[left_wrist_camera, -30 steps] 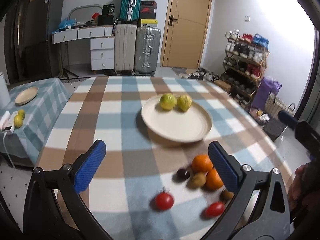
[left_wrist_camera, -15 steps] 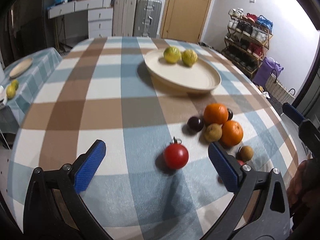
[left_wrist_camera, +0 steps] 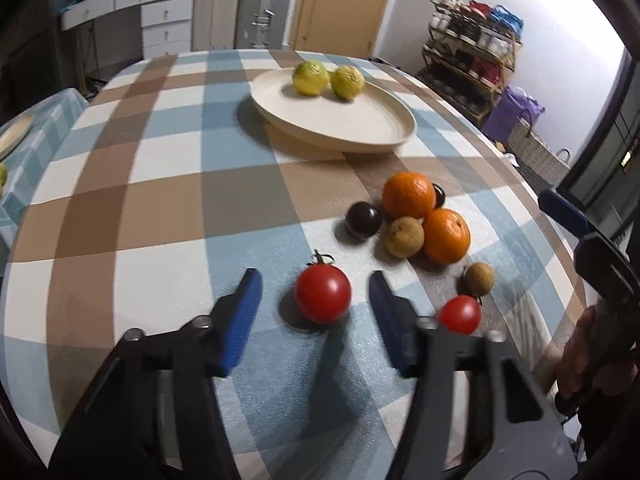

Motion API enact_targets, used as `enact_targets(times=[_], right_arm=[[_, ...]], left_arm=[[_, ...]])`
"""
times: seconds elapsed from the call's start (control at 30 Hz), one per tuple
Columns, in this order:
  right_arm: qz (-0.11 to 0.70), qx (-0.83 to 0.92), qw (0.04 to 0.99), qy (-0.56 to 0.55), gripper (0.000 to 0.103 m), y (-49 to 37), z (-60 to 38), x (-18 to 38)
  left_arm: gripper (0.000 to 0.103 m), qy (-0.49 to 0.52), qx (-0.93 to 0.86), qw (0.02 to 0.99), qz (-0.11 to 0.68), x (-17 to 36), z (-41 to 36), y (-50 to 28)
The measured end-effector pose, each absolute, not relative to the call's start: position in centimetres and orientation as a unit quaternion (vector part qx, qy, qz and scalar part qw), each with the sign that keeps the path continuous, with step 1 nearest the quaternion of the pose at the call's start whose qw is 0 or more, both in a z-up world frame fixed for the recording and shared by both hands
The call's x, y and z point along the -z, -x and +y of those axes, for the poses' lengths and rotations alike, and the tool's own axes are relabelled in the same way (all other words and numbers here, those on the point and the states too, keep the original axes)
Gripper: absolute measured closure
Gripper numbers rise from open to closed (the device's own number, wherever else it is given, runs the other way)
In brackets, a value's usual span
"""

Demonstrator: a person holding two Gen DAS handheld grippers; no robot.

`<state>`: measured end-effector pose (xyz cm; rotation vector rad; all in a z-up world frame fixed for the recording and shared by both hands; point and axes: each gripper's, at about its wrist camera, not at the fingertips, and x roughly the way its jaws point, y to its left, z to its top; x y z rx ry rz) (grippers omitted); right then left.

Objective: Organize fruits
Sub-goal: 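Lower the left tool onto a red tomato and close it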

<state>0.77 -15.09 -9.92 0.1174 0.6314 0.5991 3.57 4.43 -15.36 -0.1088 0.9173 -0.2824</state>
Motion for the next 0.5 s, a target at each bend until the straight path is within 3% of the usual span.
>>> enact_targets(times=[0.07, 0.5], right_arm=[[0.306, -0.291, 0.905, -0.054, 0.000, -0.8, -15.0, 9.8], [0.332, -0.300, 0.893, -0.054, 0.000, -0.6, -14.9, 10.4]], left_arm=[[0.077, 0.063, 0.147, 0.879, 0.450, 15.6, 4.5, -3.8], [0.078, 0.078, 0.159, 0.888, 0.425, 14.1, 5.0, -2.7]])
